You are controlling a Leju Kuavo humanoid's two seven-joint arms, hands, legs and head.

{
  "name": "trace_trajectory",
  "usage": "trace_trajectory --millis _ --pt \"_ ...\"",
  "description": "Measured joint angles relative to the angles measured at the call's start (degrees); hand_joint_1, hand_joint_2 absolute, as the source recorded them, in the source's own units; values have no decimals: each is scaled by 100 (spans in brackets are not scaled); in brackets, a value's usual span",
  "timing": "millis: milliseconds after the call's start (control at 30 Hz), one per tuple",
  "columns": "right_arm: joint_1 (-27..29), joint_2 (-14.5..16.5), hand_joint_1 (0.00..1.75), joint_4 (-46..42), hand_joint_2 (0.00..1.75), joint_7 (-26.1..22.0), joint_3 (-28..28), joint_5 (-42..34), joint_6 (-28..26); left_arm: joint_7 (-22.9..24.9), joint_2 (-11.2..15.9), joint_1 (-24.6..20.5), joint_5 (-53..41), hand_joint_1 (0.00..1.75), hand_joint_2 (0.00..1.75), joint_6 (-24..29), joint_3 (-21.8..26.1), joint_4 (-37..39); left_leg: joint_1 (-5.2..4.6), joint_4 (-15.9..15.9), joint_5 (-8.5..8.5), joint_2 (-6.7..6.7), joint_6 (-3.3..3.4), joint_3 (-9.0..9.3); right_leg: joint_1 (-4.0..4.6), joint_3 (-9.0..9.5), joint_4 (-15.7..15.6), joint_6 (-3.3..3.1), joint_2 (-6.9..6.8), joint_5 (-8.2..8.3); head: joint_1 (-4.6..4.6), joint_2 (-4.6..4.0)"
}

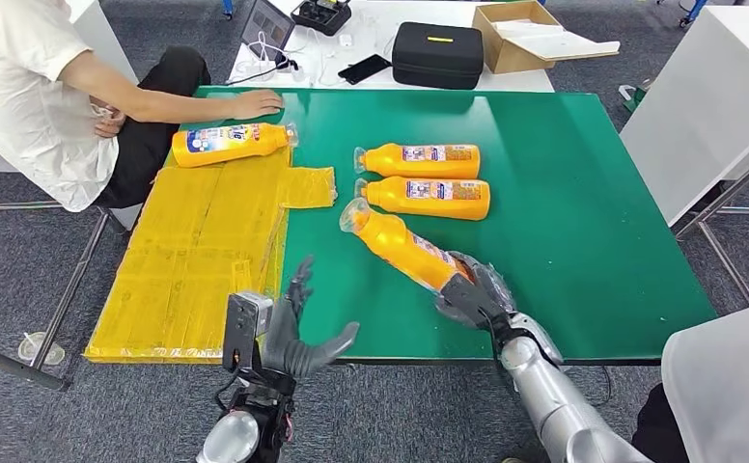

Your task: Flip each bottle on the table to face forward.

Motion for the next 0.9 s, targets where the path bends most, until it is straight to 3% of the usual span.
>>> trace_trajectory --millis 133,500,700,900 --pt "263 74 175 -459 175 -76 -1 -366 -104 205 59 84 448 0 175 -330 -1 358 -1 0 2 -1 2 -28 -1 -30 1 1 0 2 -2 1" --pt "755 244 172 -1367 175 -264 105 -742 -391 -109 78 95 685 0 175 -48 48 629 -1 0 4 -5 4 -70 -1 -67 2 1 -4 1 -1 0" --pt "989 436 171 -1706 175 -318 533 -667 -420 -394 -4 -39 750 0 175 318 131 475 1 0 5 -5 3 -72 0 -70 2 1 -4 0 -2 1" --pt "1075 541 173 -1724 175 -256 1056 -745 -409 -330 -60 -151 1088 0 175 236 163 176 0 0 6 -5 3 -73 -1 -70 2 1 -4 0 -1 1"
